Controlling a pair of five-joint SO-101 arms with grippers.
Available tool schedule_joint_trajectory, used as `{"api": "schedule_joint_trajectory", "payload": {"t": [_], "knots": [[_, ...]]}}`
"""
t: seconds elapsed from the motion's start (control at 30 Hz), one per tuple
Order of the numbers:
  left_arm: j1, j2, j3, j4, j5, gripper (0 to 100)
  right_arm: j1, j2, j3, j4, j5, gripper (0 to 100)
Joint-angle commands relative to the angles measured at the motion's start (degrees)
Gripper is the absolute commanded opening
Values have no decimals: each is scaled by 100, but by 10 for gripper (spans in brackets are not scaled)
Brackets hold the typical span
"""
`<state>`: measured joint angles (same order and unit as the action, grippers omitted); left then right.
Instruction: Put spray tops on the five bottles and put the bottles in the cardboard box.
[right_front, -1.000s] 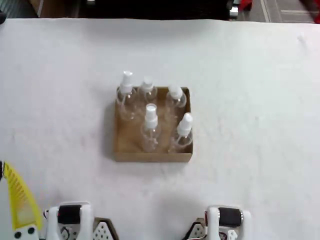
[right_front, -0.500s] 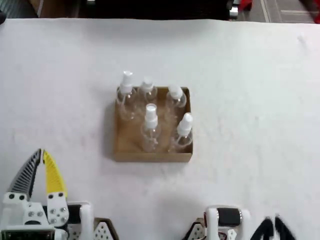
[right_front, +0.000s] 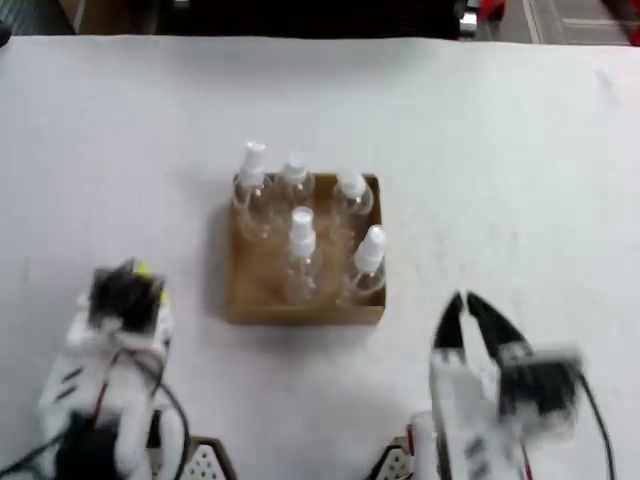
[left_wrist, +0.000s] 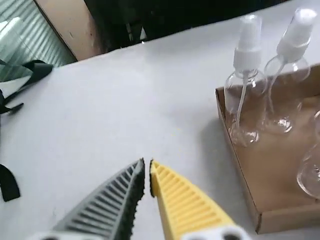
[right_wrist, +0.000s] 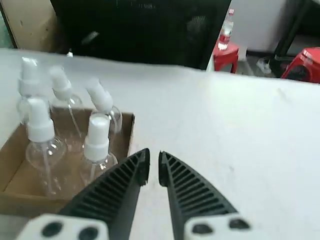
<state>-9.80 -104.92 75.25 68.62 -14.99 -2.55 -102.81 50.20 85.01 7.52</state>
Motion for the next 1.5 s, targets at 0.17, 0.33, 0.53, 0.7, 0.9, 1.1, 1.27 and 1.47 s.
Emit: {"api": "schedule_joint_trajectory", "payload": {"t": [0.17,0.33,0.53,0.7,0.9,1.1,1.27,1.47], "knots": [[-75,75,2171,-1697,985,24,-40,-48,3103,-2457,-70,22],[-48,57,2171,-1468,738,24,-48,-48,4624,-3495,-70,20],[-31,66,2171,-730,721,24,-321,22,4677,-2897,-79,17],[-31,57,2171,70,686,24,-611,-13,4677,-1833,-79,17],[-40,57,2171,519,712,23,-602,-13,4668,-1393,-26,17],[-40,57,2171,519,712,24,-48,4,4668,-1262,-18,17],[-40,57,2171,519,712,24,1103,-13,4668,-1244,-18,17],[-40,57,2171,519,712,24,1631,-13,4668,-1244,-18,17]]}}
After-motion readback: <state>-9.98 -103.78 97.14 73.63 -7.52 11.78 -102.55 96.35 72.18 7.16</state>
